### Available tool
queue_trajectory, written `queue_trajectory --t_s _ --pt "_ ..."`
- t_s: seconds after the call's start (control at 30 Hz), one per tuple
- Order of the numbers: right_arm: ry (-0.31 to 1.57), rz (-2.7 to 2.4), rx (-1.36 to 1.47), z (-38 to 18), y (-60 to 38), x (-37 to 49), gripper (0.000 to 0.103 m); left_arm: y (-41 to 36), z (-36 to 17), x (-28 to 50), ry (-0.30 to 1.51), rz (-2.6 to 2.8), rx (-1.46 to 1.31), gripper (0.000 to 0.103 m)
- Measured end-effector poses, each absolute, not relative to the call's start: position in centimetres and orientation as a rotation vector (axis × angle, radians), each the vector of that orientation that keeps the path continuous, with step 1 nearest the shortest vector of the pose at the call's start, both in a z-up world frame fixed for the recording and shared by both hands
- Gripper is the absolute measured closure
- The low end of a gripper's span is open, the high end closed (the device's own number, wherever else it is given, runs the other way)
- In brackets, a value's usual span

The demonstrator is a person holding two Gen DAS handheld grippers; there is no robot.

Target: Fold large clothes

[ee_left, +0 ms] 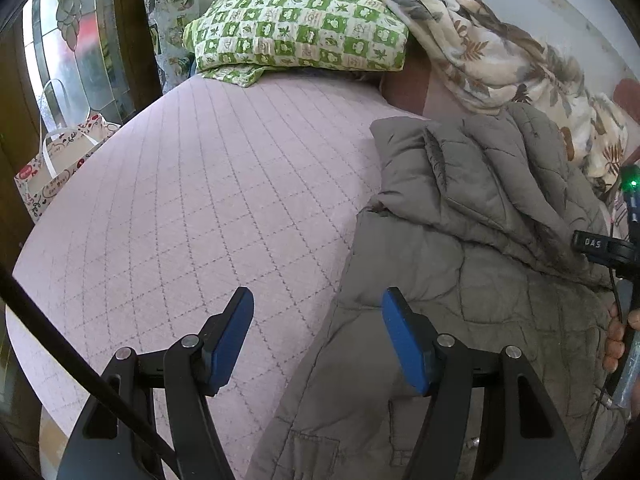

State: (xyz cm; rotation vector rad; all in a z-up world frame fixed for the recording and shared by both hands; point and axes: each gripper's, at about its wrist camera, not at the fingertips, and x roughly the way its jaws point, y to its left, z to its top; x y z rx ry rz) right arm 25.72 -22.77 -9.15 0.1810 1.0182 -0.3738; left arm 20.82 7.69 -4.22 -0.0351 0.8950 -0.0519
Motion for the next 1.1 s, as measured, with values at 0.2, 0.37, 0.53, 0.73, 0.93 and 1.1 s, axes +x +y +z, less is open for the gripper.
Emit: queue_trajectory --t_s 0.2,0.37,0.53,0.73,0.93,1.1 --pt "0.868 -0.401 0.268 -5.5 -24.6 23.5 0.030 8.0 -4.4 21.1 0.907 -0.060 -0.067 0.037" --pt "0.968 -0.442 0.294 -8.3 -26.7 24.4 0.025 7.7 -4.7 21.3 0.923 -0.074 -0.069 0.037" --pt "0.964 -0.426 0.396 -8.1 -27.8 24.0 0.022 7.9 -4.5 21.3 0.919 -0.067 -0.068 0.037" --pt "0.929 -0.408 0.338 -5.4 -27.9 19.6 0.022 7.8 -4.6 20.9 0.913 -0.058 -0.050 0.037" --pt "0.952 -0.452 0.365 -5.0 -31.6 12.8 0.021 7.8 -5.1 20.3 0.919 -0.038 -0.032 0.037" --pt "0.976 -0.523 0.448 -6.5 -35.5 7.1 0.021 8.0 -5.1 19.8 0.917 -0.026 -0.020 0.037"
